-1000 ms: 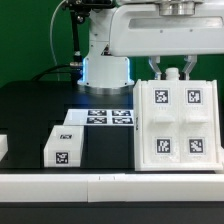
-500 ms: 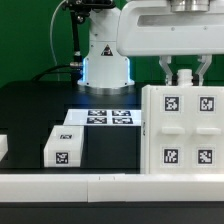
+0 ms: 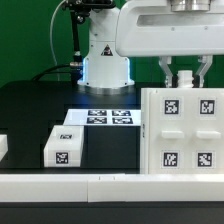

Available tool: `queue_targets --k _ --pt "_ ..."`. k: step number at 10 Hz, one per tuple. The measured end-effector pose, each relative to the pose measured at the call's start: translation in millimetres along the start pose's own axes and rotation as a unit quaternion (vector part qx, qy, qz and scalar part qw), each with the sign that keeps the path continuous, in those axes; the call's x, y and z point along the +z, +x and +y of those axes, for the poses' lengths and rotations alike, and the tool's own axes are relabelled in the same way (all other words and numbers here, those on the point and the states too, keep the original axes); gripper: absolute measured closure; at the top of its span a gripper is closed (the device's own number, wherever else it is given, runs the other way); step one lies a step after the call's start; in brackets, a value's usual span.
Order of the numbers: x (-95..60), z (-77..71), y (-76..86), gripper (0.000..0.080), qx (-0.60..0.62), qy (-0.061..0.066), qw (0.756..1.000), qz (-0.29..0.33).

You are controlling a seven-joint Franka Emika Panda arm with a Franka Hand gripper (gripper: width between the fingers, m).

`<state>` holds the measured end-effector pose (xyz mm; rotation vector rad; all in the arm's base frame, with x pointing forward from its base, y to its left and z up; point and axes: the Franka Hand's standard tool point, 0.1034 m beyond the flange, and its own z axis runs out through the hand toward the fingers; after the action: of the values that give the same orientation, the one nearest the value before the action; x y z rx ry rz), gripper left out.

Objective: Assemble cabinet

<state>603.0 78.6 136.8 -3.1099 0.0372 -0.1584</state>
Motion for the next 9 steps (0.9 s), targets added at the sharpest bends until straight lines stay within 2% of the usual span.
queue_targets --k 3,6,7,8,9 --pt "2.6 -1.1 17.3 0.0579 0.006 -0.003 1.0 0.002" --pt "2.9 -0.6 18.1 0.0574 0.008 -0.004 1.0 0.002" --pt "2.9 -0.6 18.1 0.037 0.008 -0.004 1.0 0.002" --pt "2.9 -0.6 18.1 0.037 0.008 -0.004 1.0 0.002" --pt "0.7 -0.5 18.4 0.0188 0.007 -0.003 1.0 0.003"
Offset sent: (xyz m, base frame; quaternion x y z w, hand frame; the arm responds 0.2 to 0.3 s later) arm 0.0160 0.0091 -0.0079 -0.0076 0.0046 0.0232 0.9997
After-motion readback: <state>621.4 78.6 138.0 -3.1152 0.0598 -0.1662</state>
